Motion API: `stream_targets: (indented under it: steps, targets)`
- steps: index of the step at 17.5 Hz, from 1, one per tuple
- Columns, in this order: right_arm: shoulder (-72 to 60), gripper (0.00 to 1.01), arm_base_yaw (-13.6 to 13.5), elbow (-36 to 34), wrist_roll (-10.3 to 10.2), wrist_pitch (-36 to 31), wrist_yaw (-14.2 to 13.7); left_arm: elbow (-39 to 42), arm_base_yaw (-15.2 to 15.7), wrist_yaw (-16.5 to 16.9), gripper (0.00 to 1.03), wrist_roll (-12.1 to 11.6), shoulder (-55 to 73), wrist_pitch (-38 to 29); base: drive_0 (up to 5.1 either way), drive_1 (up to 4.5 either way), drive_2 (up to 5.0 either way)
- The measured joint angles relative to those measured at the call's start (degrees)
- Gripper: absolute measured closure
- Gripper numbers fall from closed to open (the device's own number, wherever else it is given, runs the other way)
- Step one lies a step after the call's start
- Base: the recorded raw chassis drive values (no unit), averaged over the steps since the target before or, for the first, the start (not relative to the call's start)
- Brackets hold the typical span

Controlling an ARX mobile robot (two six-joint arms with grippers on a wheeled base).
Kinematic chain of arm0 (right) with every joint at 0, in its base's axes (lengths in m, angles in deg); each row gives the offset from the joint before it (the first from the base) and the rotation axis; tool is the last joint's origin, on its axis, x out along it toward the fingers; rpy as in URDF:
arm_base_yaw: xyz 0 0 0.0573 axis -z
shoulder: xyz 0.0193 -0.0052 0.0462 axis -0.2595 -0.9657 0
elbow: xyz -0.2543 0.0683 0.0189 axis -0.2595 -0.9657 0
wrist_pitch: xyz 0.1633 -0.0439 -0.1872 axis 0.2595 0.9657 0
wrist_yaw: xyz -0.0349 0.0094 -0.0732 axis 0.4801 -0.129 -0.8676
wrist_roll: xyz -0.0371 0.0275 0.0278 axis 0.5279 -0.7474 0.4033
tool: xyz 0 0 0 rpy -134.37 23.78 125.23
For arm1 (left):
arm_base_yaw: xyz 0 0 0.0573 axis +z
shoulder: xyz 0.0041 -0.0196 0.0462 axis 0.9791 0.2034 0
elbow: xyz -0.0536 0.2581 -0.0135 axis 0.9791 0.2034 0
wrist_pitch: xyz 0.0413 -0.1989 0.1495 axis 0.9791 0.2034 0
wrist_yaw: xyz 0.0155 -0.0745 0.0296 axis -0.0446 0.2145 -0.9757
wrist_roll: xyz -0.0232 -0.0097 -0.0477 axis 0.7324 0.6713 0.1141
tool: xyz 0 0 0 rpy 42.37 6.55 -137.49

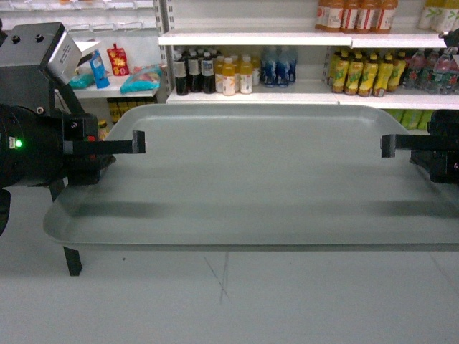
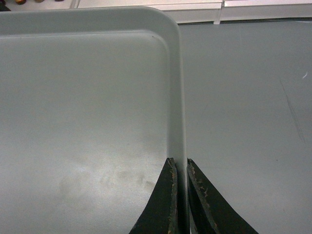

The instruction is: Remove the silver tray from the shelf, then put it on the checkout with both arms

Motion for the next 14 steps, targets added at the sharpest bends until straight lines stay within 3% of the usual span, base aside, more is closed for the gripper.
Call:
stream_targets:
  steps: [10, 14]
  targets:
    - [0.33, 0.98, 0.0, 0.09, 0.0, 0.0, -0.15, 0.02, 0.07, -0.02, 0.99, 0.0, -0.13, -0.22, 0.0, -4.21, 4.2]
    - [0.31, 0.98, 0.0, 0.09, 0.02, 0.04, -0.11, 0.02, 0.07, 0.0, 0.99, 0.0, -0.13, -0.04, 0.0, 0.0, 0.0]
